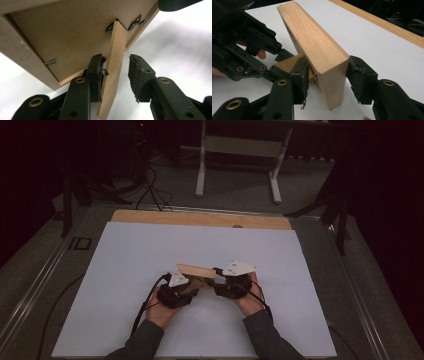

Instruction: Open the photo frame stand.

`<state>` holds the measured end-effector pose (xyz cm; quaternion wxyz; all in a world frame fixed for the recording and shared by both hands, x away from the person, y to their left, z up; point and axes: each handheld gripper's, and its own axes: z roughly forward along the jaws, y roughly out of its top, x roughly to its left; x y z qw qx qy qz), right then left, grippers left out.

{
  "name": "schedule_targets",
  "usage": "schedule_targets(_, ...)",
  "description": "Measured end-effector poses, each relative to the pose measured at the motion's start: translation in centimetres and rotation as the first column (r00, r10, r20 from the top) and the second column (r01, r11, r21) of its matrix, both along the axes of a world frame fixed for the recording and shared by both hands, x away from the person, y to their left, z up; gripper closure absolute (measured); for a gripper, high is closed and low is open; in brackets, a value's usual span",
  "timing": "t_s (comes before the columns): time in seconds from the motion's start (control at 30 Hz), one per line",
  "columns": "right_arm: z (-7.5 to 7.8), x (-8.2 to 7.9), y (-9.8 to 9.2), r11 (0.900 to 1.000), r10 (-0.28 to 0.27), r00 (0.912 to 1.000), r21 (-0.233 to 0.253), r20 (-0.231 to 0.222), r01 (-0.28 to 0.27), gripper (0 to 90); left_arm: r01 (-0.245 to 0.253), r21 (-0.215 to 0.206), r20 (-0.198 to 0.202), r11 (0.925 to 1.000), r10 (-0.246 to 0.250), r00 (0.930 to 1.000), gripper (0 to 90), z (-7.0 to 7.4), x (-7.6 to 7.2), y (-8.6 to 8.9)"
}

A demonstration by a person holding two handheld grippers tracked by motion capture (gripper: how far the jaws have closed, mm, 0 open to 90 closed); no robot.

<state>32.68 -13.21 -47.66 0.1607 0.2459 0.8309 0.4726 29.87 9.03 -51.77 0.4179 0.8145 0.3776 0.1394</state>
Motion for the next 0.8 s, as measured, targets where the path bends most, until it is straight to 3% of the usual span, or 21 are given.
schedule_targets(0.47, -0.13, -0.47, 0.03, 0.999, 0.036, 0.9986, -0.005, -0.038, -0.036, 46.6, 0.018, -0.07, -0.058, 0.9974, -0.022, 0.9981, 61.7, -0.59, -0.21, 0.58)
schedule_targets(0.8, -0.36, -0.78, 0.26, 0.999, 0.048, 0.998, -0.019, -0.041, -0.049, 44.0, 0.027, -0.08, -0.079, 0.9964, -0.033, 0.9963, 61.2, -0.85, -0.35, 0.76)
